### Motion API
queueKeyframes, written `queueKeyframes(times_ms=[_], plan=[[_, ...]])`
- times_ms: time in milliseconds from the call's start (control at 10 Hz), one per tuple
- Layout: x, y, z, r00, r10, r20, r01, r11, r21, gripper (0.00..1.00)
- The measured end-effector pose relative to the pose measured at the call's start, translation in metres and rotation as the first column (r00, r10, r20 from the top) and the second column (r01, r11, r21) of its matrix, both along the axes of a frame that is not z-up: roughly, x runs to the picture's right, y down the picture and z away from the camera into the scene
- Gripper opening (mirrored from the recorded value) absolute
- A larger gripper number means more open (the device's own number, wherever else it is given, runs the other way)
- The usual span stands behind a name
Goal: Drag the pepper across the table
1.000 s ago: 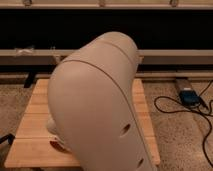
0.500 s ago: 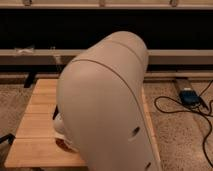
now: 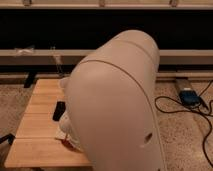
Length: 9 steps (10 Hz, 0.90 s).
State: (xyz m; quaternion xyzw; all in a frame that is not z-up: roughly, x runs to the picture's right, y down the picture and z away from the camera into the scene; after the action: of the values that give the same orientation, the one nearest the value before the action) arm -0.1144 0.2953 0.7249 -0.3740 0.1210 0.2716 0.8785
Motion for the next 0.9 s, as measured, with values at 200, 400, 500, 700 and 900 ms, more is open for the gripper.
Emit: queueKeyframes(times_ms=[200,400,500,700,900], plan=[[0.0063,-0.0022,-0.0022,1.000,0.022,-0.013,-0.022,0.9998,-0.002,0.45],[0.0089,-0.0040,-0.0040,0.999,0.032,-0.018,-0.032,0.9995,0.000,0.65],[0.0091,-0.0044,-0.0042,0.999,0.034,-0.020,-0.034,0.9994,0.001,0.72],[0.0086,-0.0042,-0.0043,0.999,0.034,-0.021,-0.034,0.9994,0.001,0.74],[0.0086,-0.0042,-0.0043,0.999,0.034,-0.020,-0.034,0.9994,0.001,0.74]])
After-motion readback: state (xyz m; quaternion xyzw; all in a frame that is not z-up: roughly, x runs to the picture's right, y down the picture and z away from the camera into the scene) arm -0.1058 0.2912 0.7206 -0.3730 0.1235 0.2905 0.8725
